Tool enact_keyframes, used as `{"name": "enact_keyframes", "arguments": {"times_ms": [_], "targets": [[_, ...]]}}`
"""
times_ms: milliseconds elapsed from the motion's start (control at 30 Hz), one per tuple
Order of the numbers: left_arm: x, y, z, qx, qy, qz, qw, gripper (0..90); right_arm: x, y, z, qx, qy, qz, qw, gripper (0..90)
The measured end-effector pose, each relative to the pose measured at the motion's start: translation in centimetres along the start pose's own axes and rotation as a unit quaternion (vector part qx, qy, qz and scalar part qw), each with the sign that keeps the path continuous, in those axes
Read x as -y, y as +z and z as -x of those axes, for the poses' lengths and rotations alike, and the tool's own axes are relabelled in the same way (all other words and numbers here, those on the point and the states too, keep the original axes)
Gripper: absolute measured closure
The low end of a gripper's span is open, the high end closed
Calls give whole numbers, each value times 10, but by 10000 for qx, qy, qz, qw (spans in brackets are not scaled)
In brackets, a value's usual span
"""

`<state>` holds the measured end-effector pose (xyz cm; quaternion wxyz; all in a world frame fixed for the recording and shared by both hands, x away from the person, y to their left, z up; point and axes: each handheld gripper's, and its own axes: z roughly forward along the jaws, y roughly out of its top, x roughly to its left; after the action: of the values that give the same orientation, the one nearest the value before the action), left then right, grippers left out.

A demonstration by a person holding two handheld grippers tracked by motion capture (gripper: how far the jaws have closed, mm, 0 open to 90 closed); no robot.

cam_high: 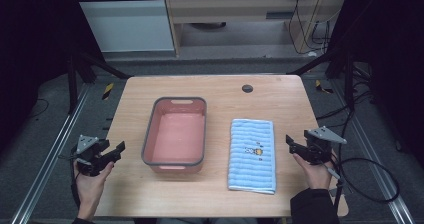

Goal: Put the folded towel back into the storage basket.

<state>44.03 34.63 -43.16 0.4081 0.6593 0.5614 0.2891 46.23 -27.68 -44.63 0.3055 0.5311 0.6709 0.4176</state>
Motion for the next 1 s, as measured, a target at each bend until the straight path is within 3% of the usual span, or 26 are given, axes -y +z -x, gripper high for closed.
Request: {"name": "enact_keyframes", "arguments": {"times_ms": [400,1000], "targets": [[-12,-11,13,116,147,188,9996,362,-6,-3,-6,-95,-301,40,9995,274],[-29,-31,62,558,466,504,9961,345,-18,-11,-13,-266,-301,125,9991,323]]}}
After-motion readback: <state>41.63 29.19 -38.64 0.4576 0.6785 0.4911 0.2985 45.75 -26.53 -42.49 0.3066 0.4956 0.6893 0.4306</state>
